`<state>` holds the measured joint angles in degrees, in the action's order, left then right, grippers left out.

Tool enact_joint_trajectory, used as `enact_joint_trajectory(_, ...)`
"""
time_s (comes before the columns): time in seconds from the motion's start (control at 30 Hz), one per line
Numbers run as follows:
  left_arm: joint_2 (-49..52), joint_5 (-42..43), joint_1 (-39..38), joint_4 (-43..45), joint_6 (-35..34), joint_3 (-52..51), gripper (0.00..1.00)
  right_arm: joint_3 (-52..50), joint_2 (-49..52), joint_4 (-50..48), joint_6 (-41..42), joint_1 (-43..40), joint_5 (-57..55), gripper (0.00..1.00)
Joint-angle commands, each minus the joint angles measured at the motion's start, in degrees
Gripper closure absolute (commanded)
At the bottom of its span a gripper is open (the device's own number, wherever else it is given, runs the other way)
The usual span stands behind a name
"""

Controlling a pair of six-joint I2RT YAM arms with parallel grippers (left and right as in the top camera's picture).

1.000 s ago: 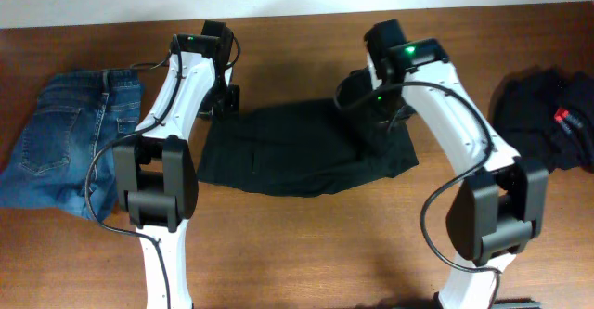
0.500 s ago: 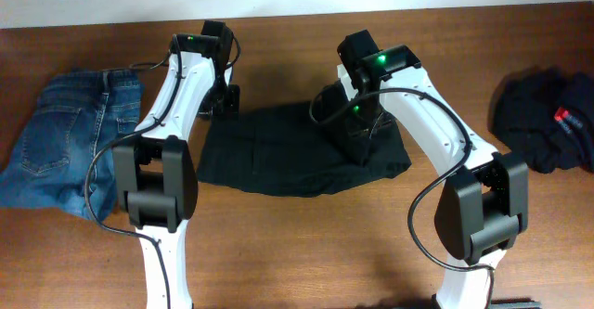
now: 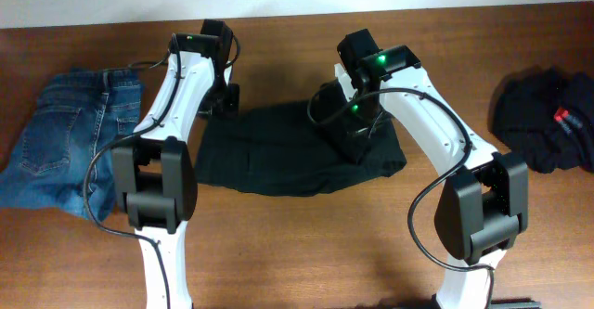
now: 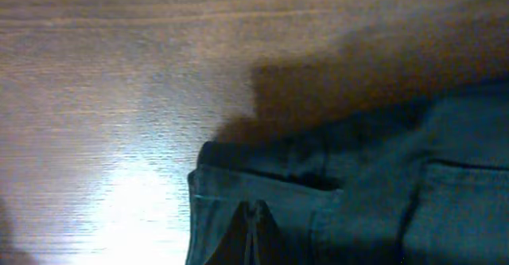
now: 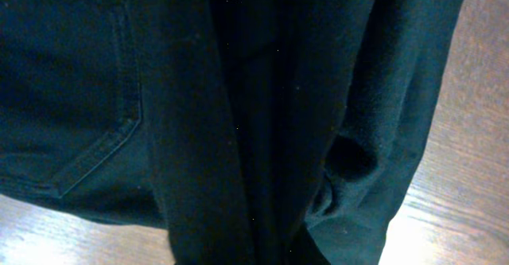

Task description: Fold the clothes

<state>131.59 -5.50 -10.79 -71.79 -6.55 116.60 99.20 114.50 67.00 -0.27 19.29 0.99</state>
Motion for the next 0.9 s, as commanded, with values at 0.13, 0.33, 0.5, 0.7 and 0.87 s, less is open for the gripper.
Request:
enact_joint_trajectory(0.13, -8.2, -2.3, 0.8, 0.0, -0.7, 1.0, 0.99, 0.8, -0.3, -1.9, 0.6, -0.3, 0.9, 0.96)
enact_joint_trajectory(0.33, -8.7, -2.3, 1.6, -0.8, -0.7, 0.9, 0.94, 0.8, -0.3, -1.3, -1.4, -1.6, 2.0, 0.96)
enact_joint_trajectory(0.5, -8.7, -2.3, 1.6, -0.2, -0.8, 0.9, 0.91, 0.8, -0.3, 0.7, -14.3, 1.4, 13.1, 0.94)
enact_joint_trajectory(0.7, -8.7, -2.3, 1.6, -0.2, -0.8, 0.9, 0.9, 0.8, -0.3, 0.5, -19.2, 6.1, 16.6, 0.73)
enact_joint_trajectory(0.87, -8.7, -2.3, 1.6, -0.2, -0.8, 0.9, 0.89, 0.8, -0.3, -0.7, -19.2, 6.9, 16.6, 0.59)
